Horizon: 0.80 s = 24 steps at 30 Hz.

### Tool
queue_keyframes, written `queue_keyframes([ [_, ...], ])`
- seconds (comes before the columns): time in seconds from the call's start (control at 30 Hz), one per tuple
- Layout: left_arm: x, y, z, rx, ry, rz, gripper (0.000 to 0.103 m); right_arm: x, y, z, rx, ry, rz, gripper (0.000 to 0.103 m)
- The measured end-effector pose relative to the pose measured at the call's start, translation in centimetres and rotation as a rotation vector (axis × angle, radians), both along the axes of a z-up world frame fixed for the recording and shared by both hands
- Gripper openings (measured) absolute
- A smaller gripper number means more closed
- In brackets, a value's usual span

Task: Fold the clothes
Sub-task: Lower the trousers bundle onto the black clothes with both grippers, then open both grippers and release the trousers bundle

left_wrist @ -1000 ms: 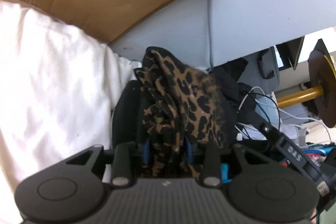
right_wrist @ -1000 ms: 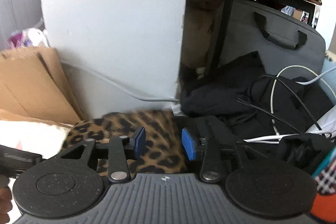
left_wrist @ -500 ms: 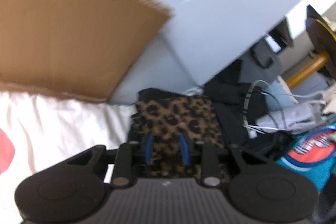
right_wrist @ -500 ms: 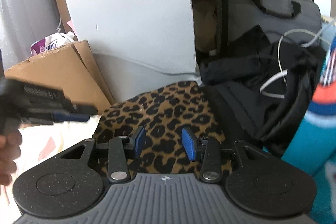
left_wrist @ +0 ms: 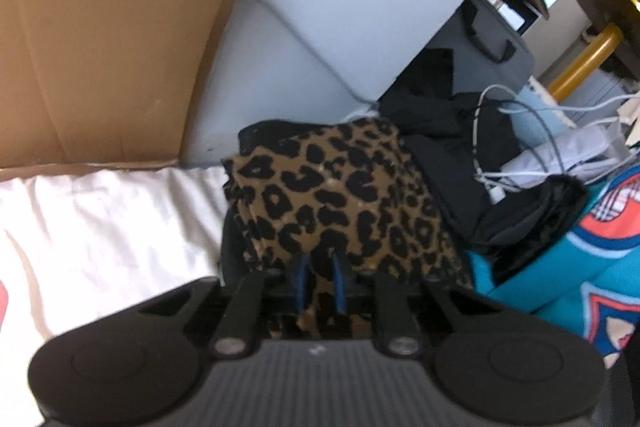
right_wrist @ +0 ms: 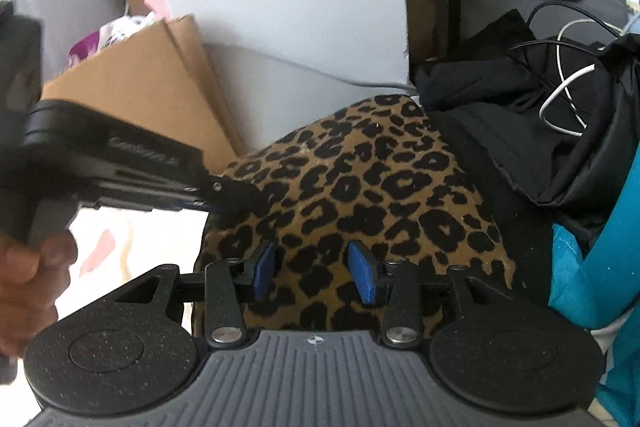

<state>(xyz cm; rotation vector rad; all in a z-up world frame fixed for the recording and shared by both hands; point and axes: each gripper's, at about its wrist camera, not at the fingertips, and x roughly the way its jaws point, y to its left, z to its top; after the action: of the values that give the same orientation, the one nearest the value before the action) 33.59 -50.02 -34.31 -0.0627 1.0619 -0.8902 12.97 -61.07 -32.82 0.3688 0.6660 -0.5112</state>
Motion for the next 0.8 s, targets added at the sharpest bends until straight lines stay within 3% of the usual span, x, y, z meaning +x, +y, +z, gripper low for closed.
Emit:
queue_keyframes([
  [0.17,-0.5,0.6,0.9,0.043,-0.009,0.004,0.011,-1.7,0.1,0.0,-0.008,0.008,-0.019,0.049],
  [0.47,-3.1,0.3,4.3,0.008,-0.023,-0.099,0.011,-7.0,-1.2,1.1,0.017,-0.045,-0.148,0.049],
  [0.67,-5.6,0.4,2.9,-0.019,-0.008,-0.067,0.011,-8.0,-1.2,-0.1,0.068,-0.039,-0.208,0.049],
  [0.8,-7.0,0.7,1.1,0.032,-0.009,-0.071,0.011,-8.2,-0.9,-0.8,0.05,0.006,-0.218,0.048],
])
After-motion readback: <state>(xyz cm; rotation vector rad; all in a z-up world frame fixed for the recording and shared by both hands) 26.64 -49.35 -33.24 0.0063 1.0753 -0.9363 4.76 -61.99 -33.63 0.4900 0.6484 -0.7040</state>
